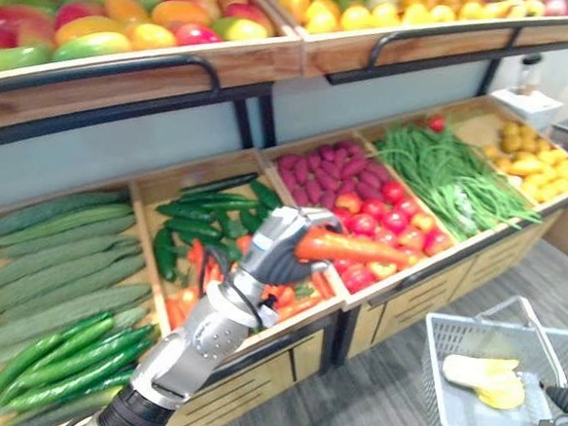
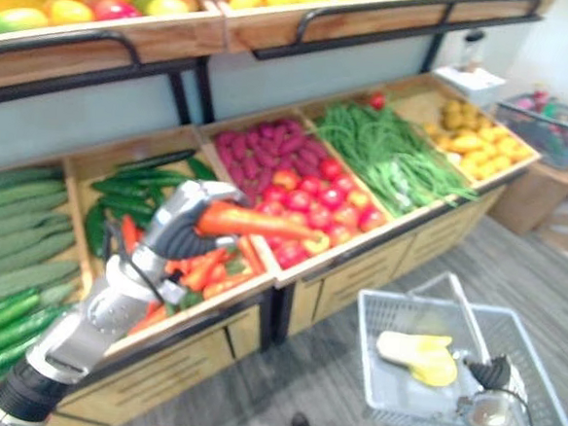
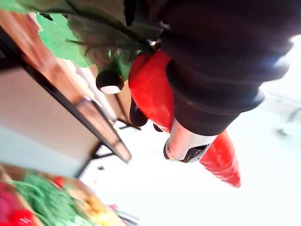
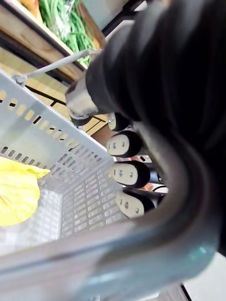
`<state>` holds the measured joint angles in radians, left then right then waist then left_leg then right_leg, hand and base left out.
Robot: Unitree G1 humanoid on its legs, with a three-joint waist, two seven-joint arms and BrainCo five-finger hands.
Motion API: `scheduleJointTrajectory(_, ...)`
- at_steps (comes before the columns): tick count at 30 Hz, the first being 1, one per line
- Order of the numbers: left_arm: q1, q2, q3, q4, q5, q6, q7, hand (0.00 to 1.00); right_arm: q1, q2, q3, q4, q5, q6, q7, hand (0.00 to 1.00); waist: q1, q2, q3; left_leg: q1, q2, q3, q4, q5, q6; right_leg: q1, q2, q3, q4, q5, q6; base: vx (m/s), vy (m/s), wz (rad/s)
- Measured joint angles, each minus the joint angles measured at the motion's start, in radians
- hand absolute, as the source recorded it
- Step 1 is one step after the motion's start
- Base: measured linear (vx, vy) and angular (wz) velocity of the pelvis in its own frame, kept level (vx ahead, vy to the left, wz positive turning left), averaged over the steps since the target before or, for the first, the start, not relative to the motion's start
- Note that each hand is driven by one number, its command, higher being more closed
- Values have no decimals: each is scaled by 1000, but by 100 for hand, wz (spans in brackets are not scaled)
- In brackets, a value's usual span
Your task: Pick vegetable in the basket
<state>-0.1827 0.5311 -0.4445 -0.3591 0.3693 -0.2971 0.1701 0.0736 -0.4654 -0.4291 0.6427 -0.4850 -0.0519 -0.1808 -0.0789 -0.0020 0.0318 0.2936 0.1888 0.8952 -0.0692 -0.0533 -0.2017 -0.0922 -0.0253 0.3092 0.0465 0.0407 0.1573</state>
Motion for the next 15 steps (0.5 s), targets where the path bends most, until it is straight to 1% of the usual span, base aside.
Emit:
scheduleJointTrajectory(1, -22, 9, -34, 0, -31, -9, -8, 100, 3, -7, 27, -42, -17, 0, 9, 100, 1, -5, 0, -4, 16, 24, 50, -25, -2, -11, 9, 27, 12, 1, -1, 12, 5, -79)
scheduleJointTrajectory(3, -100, 29, -131, 3, -89, -20, -33, 100, 8, -54, 109, -145, -28, -3, 28, 100, -2, -2, -2, -5, 63, 87, 171, -92, -13, -26, 33, 87, 30, 9, -4, 19, 4, -90)
scheduleJointTrajectory(4, -121, 30, -154, 4, -93, -25, -38, 100, 8, -68, 130, -168, -28, -4, 32, 100, -4, 3, -4, -5, 75, 96, 196, -105, -16, -26, 39, 100, 31, 11, -3, 13, 12, -73)
scheduleJointTrajectory(6, -192, 31, -236, 27, -131, -53, -65, 100, 6, -103, 208, -256, -28, -13, 39, 100, -9, 10, -4, 9, 111, 155, 274, -149, -26, -34, 69, 146, 46, 12, -2, 7, 23, -65)
scheduleJointTrajectory(7, -202, 33, -255, 31, -131, -54, -68, 100, 5, -112, 230, -278, -28, -20, 40, 100, -13, 10, -4, 10, 120, 168, 291, -159, -28, -38, 76, 157, 51, 12, -2, -8, 36, -64)
scheduleJointTrajectory(8, -217, 44, -290, 35, -132, -57, -73, 100, -6, -130, 273, -318, -28, -30, 41, 100, -24, 10, -2, 13, 133, 194, 322, -178, -31, -51, 91, 182, 62, 12, -2, -18, 45, -56)
scheduleJointTrajectory(9, -229, 54, -318, 48, -137, -66, -89, 100, -20, -144, 301, -339, -28, -48, 49, 100, -27, 11, 1, 17, 142, 216, 347, -191, -35, -57, 100, 198, 66, 14, 2, -21, 72, -85)
scheduleJointTrajectory(10, -255, 65, -375, 75, -162, -68, -113, 100, -39, -164, 340, -373, -28, -67, 61, 100, -30, 17, 11, 35, 152, 254, 375, -209, -38, -62, 119, 235, 77, 16, 4, -10, 46, -65)
scheduleJointTrajectory(11, -259, 65, -384, 82, -165, -69, -118, 100, -42, -168, 349, -380, -27, -70, 61, 100, -30, 18, 13, 40, 154, 262, 379, -212, -40, -61, 121, 240, 79, 16, 4, -21, 63, -76)
scheduleJointTrajectory(12, -272, 62, -416, 102, -173, -71, -144, 100, -55, -186, 393, -411, -26, -89, 68, 100, -34, 24, 15, 52, 158, 290, 397, -224, -45, -66, 134, 266, 83, 18, 7, -19, 60, -49)
scheduleJointTrajectory(15, -303, 61, -464, 122, -172, -79, -168, 100, -78, -197, 451, -449, -21, -116, 90, 100, -54, 26, 22, 61, 168, 331, 428, -242, -50, -82, 151, 296, 95, 19, 10, -23, 44, -41)
